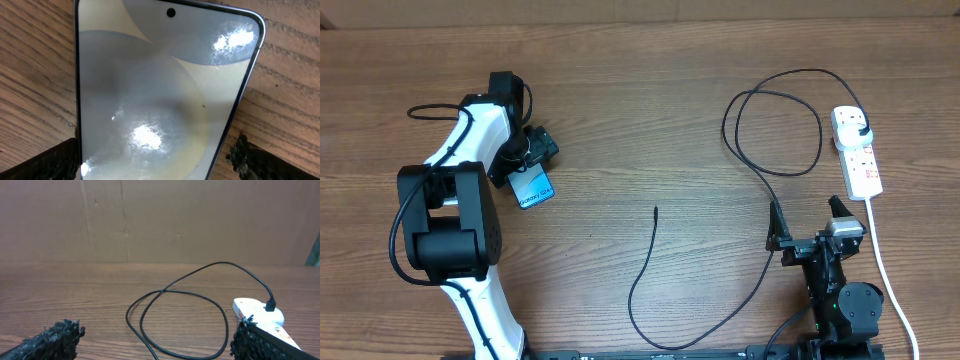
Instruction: Plug charger to phone and switch on socket
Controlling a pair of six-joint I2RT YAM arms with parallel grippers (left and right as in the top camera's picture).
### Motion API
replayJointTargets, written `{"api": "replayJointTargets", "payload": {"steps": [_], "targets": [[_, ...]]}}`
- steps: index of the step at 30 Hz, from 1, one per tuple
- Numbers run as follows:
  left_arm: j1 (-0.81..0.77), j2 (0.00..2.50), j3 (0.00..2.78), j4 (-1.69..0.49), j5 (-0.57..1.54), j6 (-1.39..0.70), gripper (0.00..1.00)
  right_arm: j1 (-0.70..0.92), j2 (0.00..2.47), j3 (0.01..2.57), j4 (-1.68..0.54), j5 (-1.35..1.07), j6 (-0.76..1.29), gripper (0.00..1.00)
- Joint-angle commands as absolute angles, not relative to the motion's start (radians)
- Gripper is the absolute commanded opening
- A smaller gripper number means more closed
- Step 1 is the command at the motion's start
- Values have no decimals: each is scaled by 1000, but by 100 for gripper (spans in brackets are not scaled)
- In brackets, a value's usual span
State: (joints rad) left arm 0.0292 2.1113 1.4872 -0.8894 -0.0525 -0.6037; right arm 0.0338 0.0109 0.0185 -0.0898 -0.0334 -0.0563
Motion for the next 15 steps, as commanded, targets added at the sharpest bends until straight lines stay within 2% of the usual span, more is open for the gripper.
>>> {"api": "replayJointTargets", "payload": {"steps": [1,5,15], "targets": [[32,2122,1459,-881,-43,-603,100,39,2,8,-84,-24,-61,100],[32,2122,1459,-857,-7,-535,100,39,2,8,-84,-24,-61,100],[31,2122,1459,-851,31,-527,100,39,2,8,-84,-24,-61,100]]}}
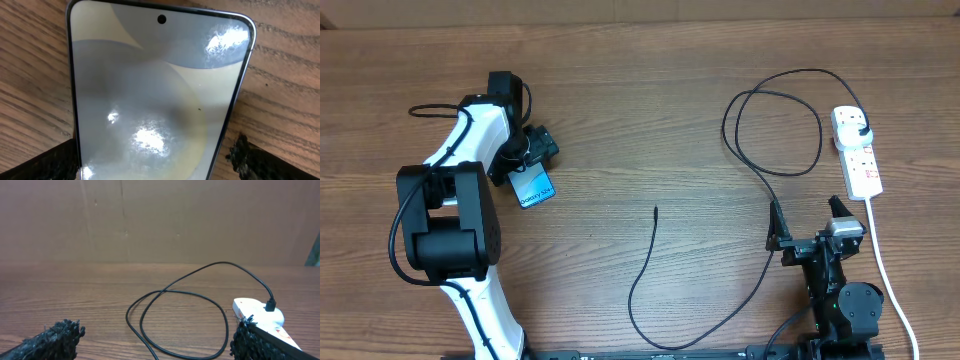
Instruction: Plug charger to phone and switch on socket
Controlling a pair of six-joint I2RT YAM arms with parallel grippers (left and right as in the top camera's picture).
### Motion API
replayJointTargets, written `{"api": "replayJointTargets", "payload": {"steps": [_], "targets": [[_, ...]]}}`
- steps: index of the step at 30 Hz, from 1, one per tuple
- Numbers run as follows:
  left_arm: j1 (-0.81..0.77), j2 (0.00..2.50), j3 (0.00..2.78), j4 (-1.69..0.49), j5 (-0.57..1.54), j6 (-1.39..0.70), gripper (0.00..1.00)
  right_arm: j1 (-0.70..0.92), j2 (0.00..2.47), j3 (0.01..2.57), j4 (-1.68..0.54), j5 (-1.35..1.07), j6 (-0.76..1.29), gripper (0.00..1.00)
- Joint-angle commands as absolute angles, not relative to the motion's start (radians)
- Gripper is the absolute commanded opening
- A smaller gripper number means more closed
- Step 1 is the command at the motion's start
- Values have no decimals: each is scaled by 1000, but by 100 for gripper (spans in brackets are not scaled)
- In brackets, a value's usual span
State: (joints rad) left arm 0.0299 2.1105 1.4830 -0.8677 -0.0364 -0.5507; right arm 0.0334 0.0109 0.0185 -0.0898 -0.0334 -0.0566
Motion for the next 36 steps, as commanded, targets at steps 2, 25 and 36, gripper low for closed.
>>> {"api": "replayJointTargets", "payload": {"steps": [2,25,36], "targets": [[31,2122,1459,-848,43,-527,100,39,2,8,-84,-24,-61,100],[31,2122,1458,-916,82,-566,100,39,2,8,-84,-24,-61,100],[32,2122,1458,-939,33,-617,100,39,2,8,-84,-24,-61,99]]}}
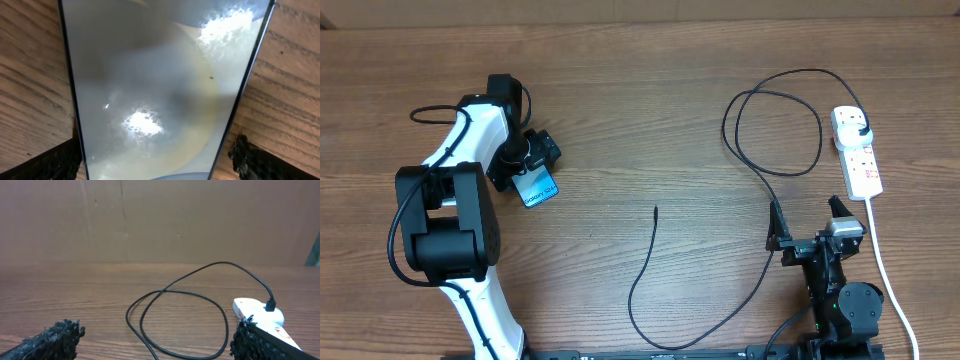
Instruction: Plug charger to phone and switch on socket
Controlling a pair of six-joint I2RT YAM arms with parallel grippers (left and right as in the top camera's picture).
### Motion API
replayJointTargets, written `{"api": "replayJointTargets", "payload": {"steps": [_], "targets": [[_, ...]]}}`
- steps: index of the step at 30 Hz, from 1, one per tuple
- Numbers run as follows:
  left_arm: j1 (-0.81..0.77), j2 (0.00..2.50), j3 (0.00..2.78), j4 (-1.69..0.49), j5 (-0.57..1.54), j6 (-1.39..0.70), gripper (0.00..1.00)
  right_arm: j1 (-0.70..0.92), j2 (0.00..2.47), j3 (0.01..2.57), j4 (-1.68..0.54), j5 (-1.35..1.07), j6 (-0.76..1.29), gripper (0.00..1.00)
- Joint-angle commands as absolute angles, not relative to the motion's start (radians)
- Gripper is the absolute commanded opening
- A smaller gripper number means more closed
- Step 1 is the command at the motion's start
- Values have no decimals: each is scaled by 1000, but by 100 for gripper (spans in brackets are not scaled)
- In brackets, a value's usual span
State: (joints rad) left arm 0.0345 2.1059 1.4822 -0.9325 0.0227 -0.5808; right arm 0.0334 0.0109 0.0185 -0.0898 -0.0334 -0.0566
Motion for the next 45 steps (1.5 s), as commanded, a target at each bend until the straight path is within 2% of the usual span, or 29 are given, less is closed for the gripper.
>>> {"api": "replayJointTargets", "payload": {"steps": [1,22,30,45], "targets": [[33,2122,1458,-938,33,-618,100,39,2,8,-84,-24,-61,100],[31,2122,1458,-883,78,-606,100,39,2,8,-84,-24,-61,100],[32,2122,1458,-904,44,-606,92,39,2,8,-84,-24,-61,100],[32,2122,1459,-915,19,-606,91,39,2,8,-84,-24,-61,100]]}}
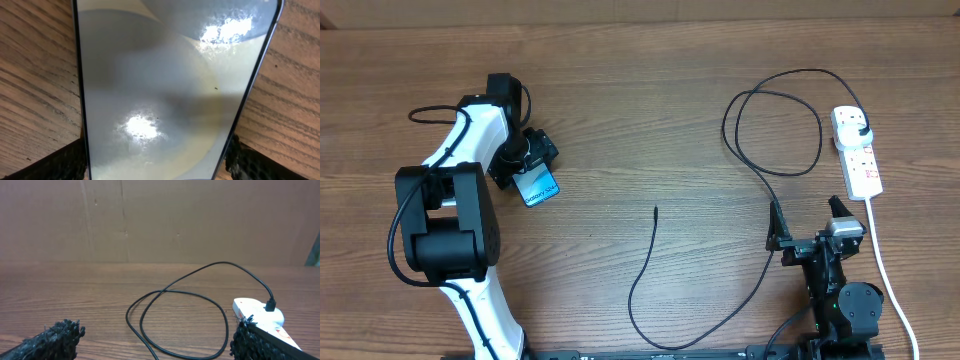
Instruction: Plug charger to phone and switch on socket
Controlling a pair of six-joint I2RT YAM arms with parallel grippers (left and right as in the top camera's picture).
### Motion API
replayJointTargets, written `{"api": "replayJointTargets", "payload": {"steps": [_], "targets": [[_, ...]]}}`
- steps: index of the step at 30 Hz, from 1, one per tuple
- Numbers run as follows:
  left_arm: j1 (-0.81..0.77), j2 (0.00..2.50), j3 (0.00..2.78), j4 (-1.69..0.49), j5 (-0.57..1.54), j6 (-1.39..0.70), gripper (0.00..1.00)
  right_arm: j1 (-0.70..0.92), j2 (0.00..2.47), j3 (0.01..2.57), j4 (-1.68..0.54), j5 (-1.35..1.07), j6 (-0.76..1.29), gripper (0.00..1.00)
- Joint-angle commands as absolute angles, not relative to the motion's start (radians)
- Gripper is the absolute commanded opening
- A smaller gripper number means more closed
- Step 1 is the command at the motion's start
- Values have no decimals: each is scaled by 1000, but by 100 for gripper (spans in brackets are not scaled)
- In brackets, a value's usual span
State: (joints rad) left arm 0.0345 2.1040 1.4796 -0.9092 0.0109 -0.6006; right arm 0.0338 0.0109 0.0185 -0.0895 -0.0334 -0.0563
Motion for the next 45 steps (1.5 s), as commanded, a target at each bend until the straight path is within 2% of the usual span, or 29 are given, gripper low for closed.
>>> {"api": "replayJointTargets", "payload": {"steps": [1,45], "targets": [[32,2122,1459,-915,19,-606,91,39,2,8,-84,-24,-61,100],[32,2122,1459,-915,-36,-606,91,39,2,8,-84,-24,-61,100]]}}
